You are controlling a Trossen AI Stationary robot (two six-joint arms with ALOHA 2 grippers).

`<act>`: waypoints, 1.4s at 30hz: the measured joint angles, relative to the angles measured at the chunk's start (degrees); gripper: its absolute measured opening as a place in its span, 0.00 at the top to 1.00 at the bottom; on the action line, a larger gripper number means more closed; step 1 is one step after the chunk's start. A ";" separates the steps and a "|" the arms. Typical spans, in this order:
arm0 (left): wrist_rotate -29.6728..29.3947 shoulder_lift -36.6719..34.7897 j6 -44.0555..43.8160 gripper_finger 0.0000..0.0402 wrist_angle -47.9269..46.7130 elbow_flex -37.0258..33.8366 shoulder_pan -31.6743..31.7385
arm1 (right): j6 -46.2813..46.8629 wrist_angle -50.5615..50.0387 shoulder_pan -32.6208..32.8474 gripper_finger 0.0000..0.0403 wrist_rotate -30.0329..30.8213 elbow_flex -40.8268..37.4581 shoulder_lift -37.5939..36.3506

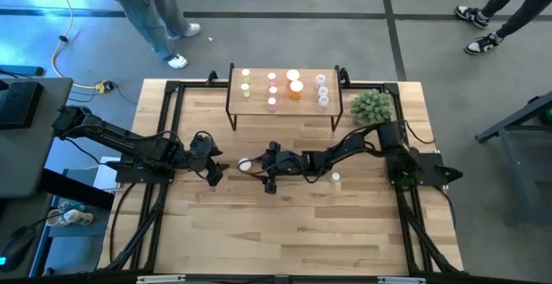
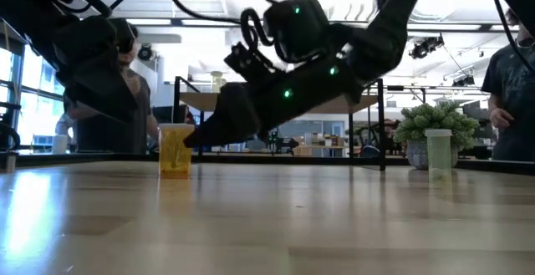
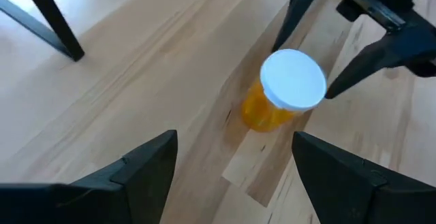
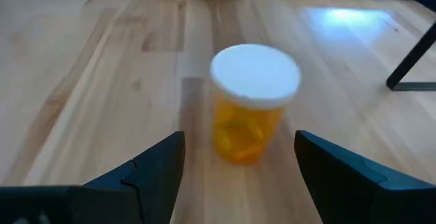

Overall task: Pick and place medicine bottles onto shelf by color
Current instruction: Put the orange pill bottle aligned with the other orange pill bottles on the shelf

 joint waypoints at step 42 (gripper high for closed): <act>-1.40 3.02 1.15 0.30 -0.13 0.00 3.01 | -2.63 2.91 -1.69 0.57 -2.93 8.52 9.62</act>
